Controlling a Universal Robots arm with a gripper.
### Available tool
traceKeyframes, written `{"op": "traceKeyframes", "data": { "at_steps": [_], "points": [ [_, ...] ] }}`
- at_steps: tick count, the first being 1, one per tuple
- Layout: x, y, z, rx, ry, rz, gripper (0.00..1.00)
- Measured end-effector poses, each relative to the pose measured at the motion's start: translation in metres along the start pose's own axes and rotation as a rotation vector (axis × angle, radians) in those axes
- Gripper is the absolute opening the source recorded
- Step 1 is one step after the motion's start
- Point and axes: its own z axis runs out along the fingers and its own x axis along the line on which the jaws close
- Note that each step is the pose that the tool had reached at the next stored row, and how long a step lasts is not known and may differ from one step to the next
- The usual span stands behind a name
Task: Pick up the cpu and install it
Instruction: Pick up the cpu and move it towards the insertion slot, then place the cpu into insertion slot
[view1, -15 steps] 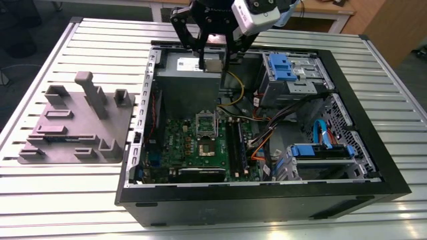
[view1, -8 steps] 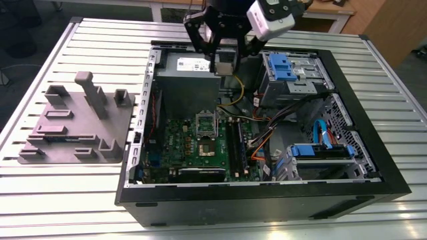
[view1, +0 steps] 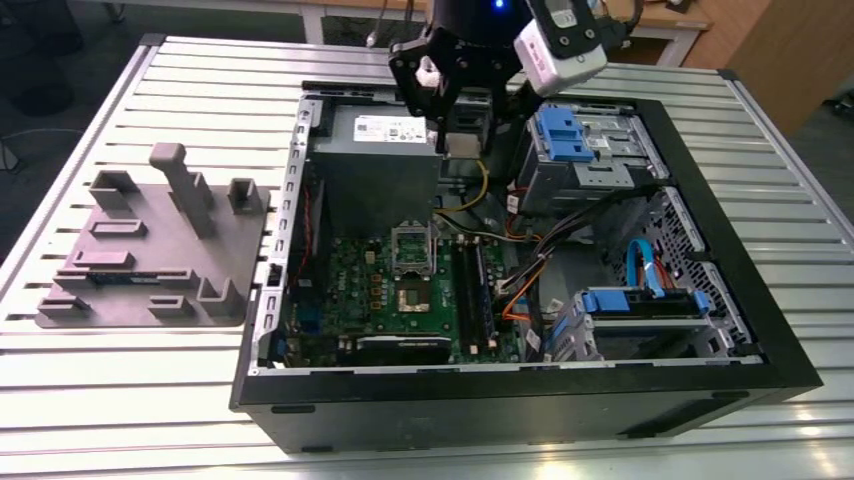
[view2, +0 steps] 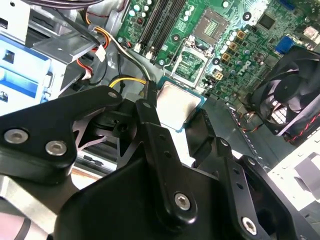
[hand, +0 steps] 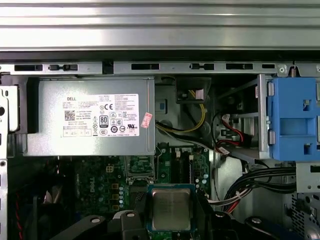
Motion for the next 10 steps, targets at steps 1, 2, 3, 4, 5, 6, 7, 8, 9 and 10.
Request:
{"op": "traceKeyframes", "data": {
  "at_steps": [1,2,3,4,5,6,7,8,9,10],
  "points": [
    [0.0000,0.0000,0.0000,0.0001,-0.0001,0.000,0.47],
    [0.0000,0.0000,0.0000,0.0002,0.0000,0.000,0.47],
    [0.0000,-0.0001,0.0008,-0.0001,-0.0001,0.000,0.47],
    [0.0000,-0.0007,0.0008,-0.0001,-0.0001,0.000,0.47],
    [0.0000,-0.0007,0.0008,-0.0001,-0.0002,0.000,0.47],
    [0.0000,-0.0008,0.0008,-0.0001,-0.0001,0.000,0.47],
    [-0.0001,-0.0008,0.0008,-0.0001,-0.0001,0.000,0.47],
    [-0.0001,-0.0008,0.0008,-0.0001,-0.0002,0.000,0.47],
    [0.0000,-0.0008,0.0008,-0.0002,-0.0001,0.000,0.47],
    [0.0000,-0.0008,0.0008,-0.0001,-0.0002,0.000,0.47]
  ]
}}
